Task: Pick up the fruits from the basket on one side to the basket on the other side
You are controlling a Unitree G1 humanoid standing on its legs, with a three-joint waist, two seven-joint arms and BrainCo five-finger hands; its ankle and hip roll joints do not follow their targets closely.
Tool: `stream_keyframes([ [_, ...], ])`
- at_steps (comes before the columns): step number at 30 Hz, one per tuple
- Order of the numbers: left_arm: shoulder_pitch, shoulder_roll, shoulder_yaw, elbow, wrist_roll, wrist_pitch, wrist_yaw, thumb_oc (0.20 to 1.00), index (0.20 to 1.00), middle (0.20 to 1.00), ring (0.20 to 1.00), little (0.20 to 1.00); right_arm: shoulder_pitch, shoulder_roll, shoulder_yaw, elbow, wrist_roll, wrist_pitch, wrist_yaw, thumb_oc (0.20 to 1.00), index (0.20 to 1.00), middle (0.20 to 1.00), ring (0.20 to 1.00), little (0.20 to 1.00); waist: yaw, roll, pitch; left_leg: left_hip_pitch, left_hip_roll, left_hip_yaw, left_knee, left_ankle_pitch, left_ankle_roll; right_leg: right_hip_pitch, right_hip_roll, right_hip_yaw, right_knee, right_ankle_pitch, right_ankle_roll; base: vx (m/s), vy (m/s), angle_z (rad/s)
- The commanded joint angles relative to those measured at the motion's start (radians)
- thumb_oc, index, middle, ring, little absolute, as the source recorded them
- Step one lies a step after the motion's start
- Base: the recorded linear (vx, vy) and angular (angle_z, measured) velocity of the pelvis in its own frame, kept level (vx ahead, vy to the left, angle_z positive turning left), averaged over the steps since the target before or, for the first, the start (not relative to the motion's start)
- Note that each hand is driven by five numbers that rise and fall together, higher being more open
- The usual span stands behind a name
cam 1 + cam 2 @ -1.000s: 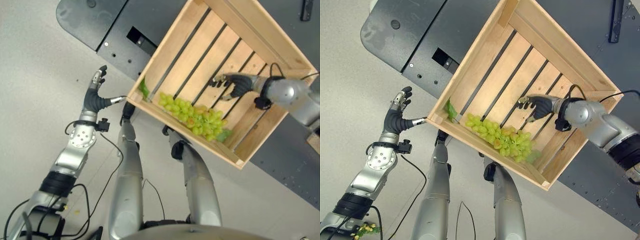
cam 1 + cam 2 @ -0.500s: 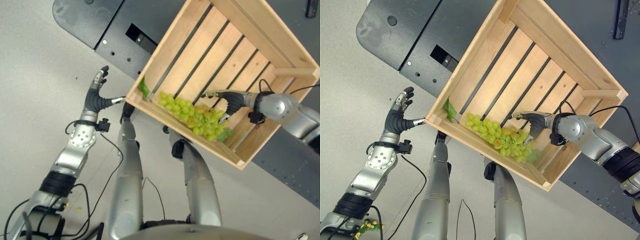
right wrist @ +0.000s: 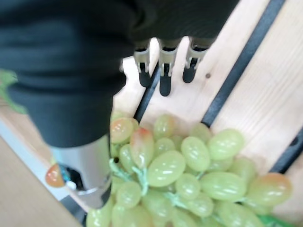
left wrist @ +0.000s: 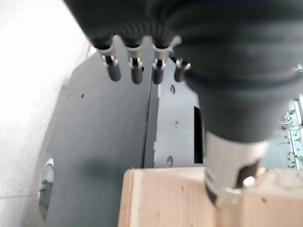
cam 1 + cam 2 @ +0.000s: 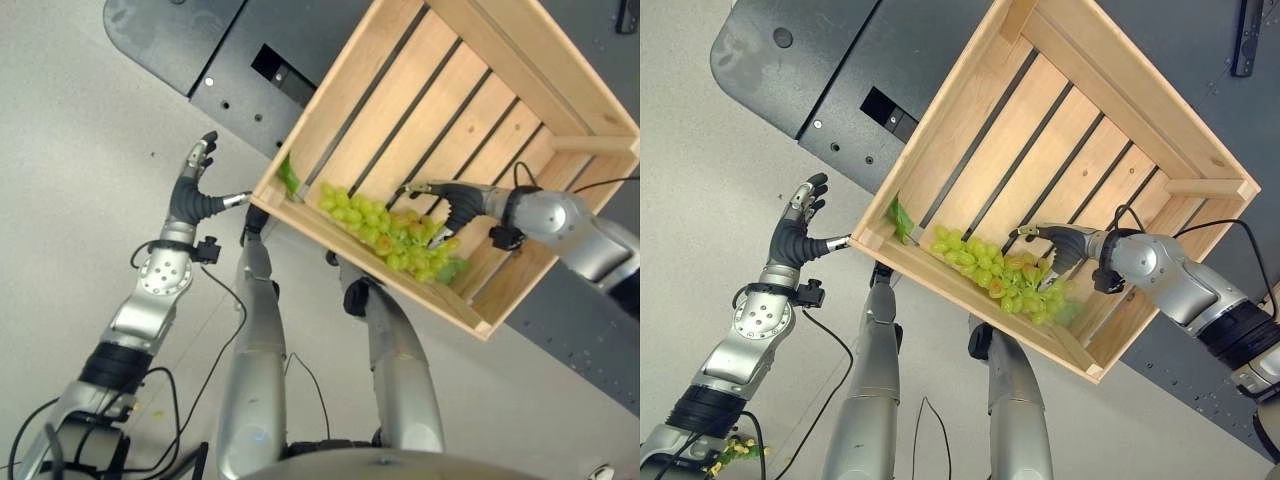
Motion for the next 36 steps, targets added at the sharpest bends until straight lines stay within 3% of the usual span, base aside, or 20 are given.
stream_keyframes([
  [1,0.014,-0.021,0.021,-0.086,0.049,-0.022,0.006,1.0,1.0,1.0,1.0,1.0,0.028,0.014,0.041,-0.073,0.04,-0.013,0.022,1.0,1.0,1.0,1.0,1.0,-0.008,0.002,-0.002,0.032,-0.052,0.042,-0.015,-0.008,0.07,0.058,-0.014,0.027,0.009,-0.093,0.145,0.0,0.0,0.0],
  [11,0.013,-0.014,0.028,-0.084,0.054,-0.021,0.008,1.0,1.0,1.0,1.0,1.0,0.072,0.005,0.035,-0.134,0.06,-0.005,0.051,1.0,1.0,1.0,1.0,1.0,-0.011,-0.004,-0.002,0.026,-0.052,0.041,-0.018,-0.003,0.07,0.049,-0.016,0.026,0.018,-0.093,0.148,0.0,0.0,0.0],
  [17,0.008,0.009,0.031,-0.079,0.055,-0.021,0.011,1.0,1.0,1.0,1.0,1.0,0.052,0.002,0.059,-0.148,0.092,-0.007,0.049,1.0,1.0,1.0,1.0,1.0,-0.01,-0.036,-0.002,0.019,-0.049,0.032,-0.014,0.001,0.07,0.045,-0.007,0.024,0.006,-0.081,0.148,-0.02,-0.01,0.0],
  [28,0.009,0.008,0.036,-0.083,0.061,-0.021,0.011,1.0,1.0,1.0,1.0,1.0,0.068,0.007,0.05,-0.157,0.095,-0.002,0.05,1.0,1.0,1.0,1.0,1.0,0.01,-0.019,-0.002,0.031,-0.028,-0.006,-0.099,0.056,0.047,0.051,0.004,-0.014,-0.018,-0.088,0.139,0.0,-0.043,0.03],
  [29,0.02,0.004,0.034,-0.081,0.061,-0.019,0.013,1.0,1.0,1.0,1.0,1.0,0.074,0.012,0.054,-0.157,0.093,-0.003,0.046,1.0,1.0,1.0,1.0,1.0,0.01,-0.018,-0.002,0.064,-0.024,-0.007,-0.107,0.034,0.045,0.077,0.007,-0.007,-0.008,-0.121,0.142,0.08,-0.105,0.11],
  [31,0.018,0.004,0.034,-0.084,0.063,-0.018,0.017,1.0,1.0,1.0,1.0,1.0,0.07,0.02,0.051,-0.151,0.089,-0.004,0.037,1.0,1.0,1.0,1.0,1.0,0.014,-0.011,-0.002,0.063,-0.022,-0.017,-0.122,0.044,0.043,0.073,0.006,-0.016,0.001,-0.128,0.14,0.05,-0.082,0.12],
  [32,0.02,0.002,0.031,-0.088,0.065,-0.017,0.02,1.0,1.0,1.0,1.0,1.0,0.068,0.026,0.052,-0.15,0.085,-0.005,0.033,0.605,0.605,0.605,0.605,0.605,0.019,-0.005,-0.002,0.065,-0.021,-0.025,-0.134,0.05,0.04,0.07,0.006,-0.023,0.015,-0.143,0.139,0.02,-0.048,0.1],
  [33,0.019,0.002,0.03,-0.089,0.065,-0.016,0.02,1.0,1.0,1.0,1.0,1.0,0.068,0.026,0.051,-0.149,0.085,-0.005,0.033,0.57,0.57,0.57,0.57,0.57,0.018,-0.005,-0.002,0.065,-0.021,-0.027,-0.135,0.051,0.04,0.069,0.005,-0.024,0.016,-0.144,0.138,0.02,-0.051,0.08],
  [34,0.018,0.001,0.029,-0.089,0.064,-0.016,0.021,1.0,1.0,1.0,1.0,1.0,0.068,0.026,0.049,-0.148,0.083,-0.004,0.029,0.335,0.335,0.335,0.335,0.335,0.02,-0.001,-0.002,0.063,-0.023,-0.03,-0.141,0.054,0.039,0.065,0.004,-0.029,0.023,-0.148,0.137,0.02,-0.054,0.07],
  [35,0.016,0.001,0.025,-0.089,0.066,-0.015,0.023,1.0,1.0,1.0,1.0,1.0,0.063,0.028,0.05,-0.149,0.08,-0.005,0.025,0.2,0.2,0.2,0.2,0.2,0.024,0.005,-0.002,0.056,-0.024,-0.038,-0.148,0.06,0.036,0.058,0.003,-0.038,0.03,-0.155,0.136,0.02,-0.053,0.1],
  [36,0.016,0.001,0.025,-0.089,0.066,-0.015,0.023,1.0,1.0,1.0,1.0,1.0,0.062,0.028,0.05,-0.148,0.08,-0.005,0.025,0.2,0.2,0.2,0.2,0.2,0.024,0.005,-0.002,0.056,-0.024,-0.039,-0.148,0.061,0.036,0.058,0.002,-0.039,0.031,-0.155,0.136,0.02,-0.07,0.14],
])
